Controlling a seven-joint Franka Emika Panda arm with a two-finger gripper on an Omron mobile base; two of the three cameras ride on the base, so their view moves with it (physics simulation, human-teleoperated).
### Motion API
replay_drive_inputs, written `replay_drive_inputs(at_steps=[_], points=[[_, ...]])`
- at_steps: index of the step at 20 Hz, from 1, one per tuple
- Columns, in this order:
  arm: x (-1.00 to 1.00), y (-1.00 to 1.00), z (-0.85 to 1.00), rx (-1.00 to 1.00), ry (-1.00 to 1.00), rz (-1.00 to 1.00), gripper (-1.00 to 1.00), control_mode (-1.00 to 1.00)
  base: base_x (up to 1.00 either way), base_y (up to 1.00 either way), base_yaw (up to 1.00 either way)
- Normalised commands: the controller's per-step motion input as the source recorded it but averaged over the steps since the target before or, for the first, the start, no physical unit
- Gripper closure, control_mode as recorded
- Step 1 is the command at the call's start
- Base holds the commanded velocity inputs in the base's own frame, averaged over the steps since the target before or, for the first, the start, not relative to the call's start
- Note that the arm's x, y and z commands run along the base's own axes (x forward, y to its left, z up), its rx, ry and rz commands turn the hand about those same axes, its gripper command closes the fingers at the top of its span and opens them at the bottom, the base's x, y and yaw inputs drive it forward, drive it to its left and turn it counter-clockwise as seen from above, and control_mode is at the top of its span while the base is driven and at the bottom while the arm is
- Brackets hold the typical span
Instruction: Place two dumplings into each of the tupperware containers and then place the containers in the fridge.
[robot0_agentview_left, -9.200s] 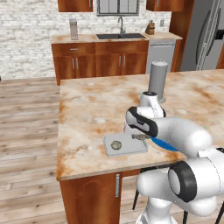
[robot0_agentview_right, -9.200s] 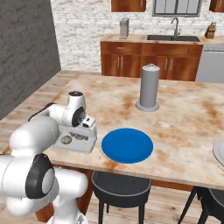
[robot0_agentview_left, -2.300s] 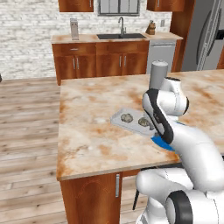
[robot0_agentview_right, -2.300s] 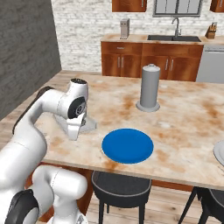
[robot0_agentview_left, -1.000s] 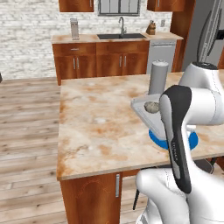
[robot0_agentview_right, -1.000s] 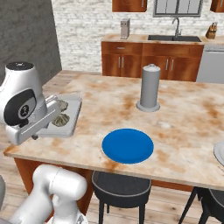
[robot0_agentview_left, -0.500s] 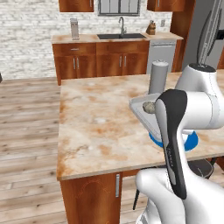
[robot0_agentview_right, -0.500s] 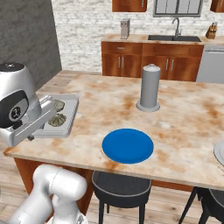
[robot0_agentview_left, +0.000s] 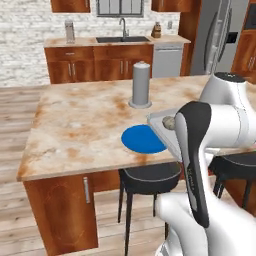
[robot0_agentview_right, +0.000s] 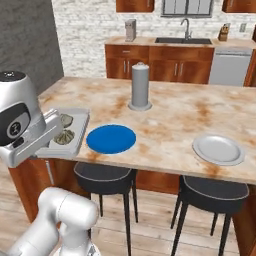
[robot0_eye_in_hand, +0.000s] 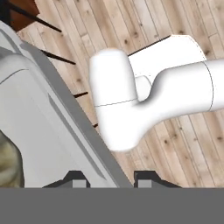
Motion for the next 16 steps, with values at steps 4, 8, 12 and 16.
replay_drive_inputs(at_steps=[4, 8, 12, 16], points=[[0.00, 0.00, 0.00, 0.00, 0.00, 0.00, 1.00, 1.00, -0.19, -1.00, -0.02], [0.00, 0.00, 0.00, 0.00, 0.00, 0.00, 1.00, 1.00, 0.00, -1.00, -0.04], [0.00, 0.00, 0.00, 0.00, 0.00, 0.00, 1.00, 1.00, 0.00, -1.00, -0.05], [0.00, 0.00, 0.00, 0.00, 0.00, 0.00, 1.00, 1.00, 0.00, -1.00, -0.05]])
